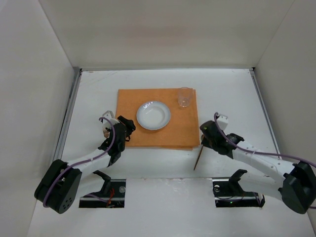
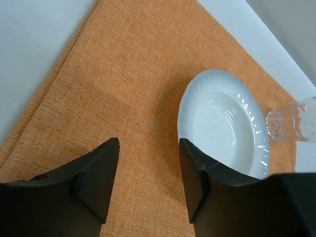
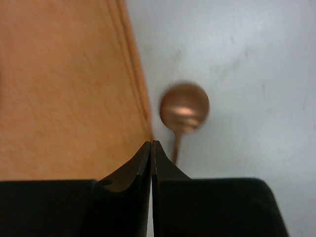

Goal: Set the dinner table for one person

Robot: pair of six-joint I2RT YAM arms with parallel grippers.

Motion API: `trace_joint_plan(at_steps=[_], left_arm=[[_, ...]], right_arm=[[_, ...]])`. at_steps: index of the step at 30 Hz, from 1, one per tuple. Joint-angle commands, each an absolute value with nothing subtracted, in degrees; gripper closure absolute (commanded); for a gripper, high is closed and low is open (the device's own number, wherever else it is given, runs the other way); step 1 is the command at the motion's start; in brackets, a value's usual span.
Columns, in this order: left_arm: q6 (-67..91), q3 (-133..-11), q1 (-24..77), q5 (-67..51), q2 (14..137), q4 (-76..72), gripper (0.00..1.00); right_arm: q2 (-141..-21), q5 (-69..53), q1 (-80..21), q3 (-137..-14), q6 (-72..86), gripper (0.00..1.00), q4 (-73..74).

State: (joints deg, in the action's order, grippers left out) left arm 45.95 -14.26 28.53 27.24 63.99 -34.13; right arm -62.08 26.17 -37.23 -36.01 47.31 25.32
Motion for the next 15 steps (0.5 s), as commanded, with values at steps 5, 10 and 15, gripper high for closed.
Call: trace_joint_plan(at_steps=[5,10,15], left_arm=[[46.8,-16.1,29.1,27.2,64.5,-36.8,0.51],[46.8,-15.8,29.2,27.1,63.6,-36.8,0.51],[47.0,-15.7,29.2,26.9,63.5,-36.8,0.51]], right_arm=[[-57.6,27.6,-46.4,-32.7,66.1,0.76,40.4],[-61.3,26.3,-48.9,-33.7,65.6,0.70,38.4],[-64.1,26.1,-49.0,-33.5,64.5,0.68,35.2]])
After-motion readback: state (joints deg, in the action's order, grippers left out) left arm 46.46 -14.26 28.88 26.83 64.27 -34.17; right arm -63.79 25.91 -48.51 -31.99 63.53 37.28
